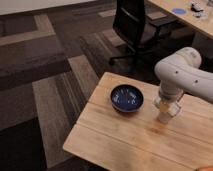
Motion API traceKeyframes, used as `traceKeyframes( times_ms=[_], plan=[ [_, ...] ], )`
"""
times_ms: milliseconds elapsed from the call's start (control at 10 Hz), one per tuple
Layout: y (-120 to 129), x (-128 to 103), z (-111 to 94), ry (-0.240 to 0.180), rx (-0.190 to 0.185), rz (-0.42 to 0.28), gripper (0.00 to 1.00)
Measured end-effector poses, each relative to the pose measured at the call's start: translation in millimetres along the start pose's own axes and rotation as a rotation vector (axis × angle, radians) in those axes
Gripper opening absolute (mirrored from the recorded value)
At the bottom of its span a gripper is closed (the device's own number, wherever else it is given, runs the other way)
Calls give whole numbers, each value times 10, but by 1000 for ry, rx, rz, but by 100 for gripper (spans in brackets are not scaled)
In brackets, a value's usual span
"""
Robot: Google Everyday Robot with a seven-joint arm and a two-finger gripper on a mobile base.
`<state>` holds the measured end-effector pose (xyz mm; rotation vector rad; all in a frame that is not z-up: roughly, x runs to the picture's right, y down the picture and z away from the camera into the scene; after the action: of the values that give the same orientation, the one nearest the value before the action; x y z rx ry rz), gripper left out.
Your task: Place the white sponge in the ceramic bowl
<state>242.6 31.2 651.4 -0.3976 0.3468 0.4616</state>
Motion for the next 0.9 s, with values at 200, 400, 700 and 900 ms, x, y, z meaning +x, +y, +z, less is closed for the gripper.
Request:
traceKeyframes(
  times_ms=[200,400,700,900],
  plan=[
    [-15,-483,-84,-21,28,-105,0],
    [-11,-508,-88,-20,29,-112,0],
    [-20,-510,-66,-15,31,-122,0],
    [-71,-899,38,-33,52,-226,0]
  ],
)
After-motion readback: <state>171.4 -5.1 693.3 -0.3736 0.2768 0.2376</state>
